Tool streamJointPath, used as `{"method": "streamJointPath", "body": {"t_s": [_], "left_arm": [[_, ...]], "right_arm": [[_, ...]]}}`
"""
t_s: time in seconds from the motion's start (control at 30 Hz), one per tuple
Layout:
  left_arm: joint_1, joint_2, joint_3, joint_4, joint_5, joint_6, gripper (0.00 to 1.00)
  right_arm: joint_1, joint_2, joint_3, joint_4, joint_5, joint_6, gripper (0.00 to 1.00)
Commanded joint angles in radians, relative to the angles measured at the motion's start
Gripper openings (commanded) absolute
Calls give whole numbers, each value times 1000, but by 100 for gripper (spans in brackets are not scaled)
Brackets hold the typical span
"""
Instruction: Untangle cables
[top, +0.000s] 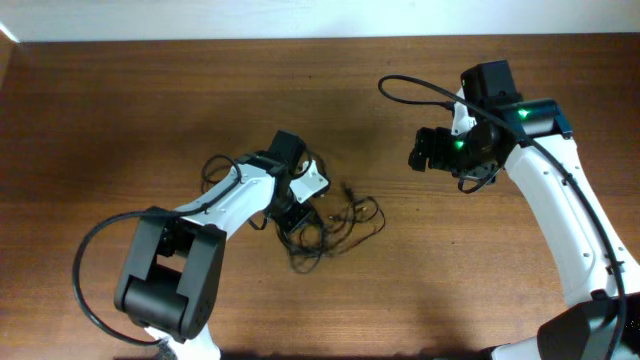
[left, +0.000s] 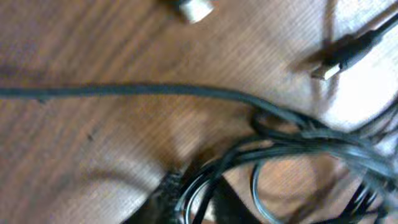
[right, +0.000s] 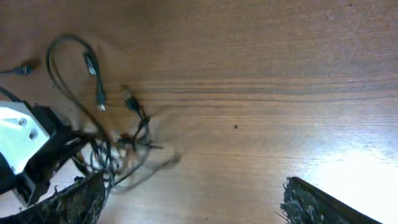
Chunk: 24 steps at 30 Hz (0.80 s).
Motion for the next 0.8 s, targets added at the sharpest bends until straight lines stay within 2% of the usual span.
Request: {"method": "streamJointPath", "body": {"t_s": [0.0, 0.13, 0.23, 0.3, 0.43, 0.53, 0.6, 0.67, 0.7, 0.77], "left_arm": [[2, 15, 61, -21, -2, -136, 0], [43, -53, 309, -144, 10, -360, 0], [51, -80, 504, -253, 156, -397, 0], [64, -80, 541, -266, 225, -484, 0], [105, -80, 546, -241, 504, -517, 0], [144, -80, 546, -214, 633, -539, 0], [160, -80, 546, -154, 756, -567, 0], [159, -80, 547, -120, 793, -594, 0], [160, -80, 550, -117, 791, -594, 0], [165, -82, 568, -118, 701, -594, 0]], "right_arm": [[5, 3, -2, 14, 15, -8, 93], [5, 3, -2, 74, -148, -18, 91], [29, 3, -2, 178, -334, 5, 84], [79, 5, -2, 225, -332, 54, 84], [137, 70, -2, 304, -269, 247, 82], [168, 131, -2, 330, -276, 273, 76], [196, 184, -2, 351, -275, 276, 67], [208, 214, -2, 359, -264, 276, 56], [206, 216, -2, 356, -263, 275, 53], [182, 215, -2, 342, -264, 264, 35]]}}
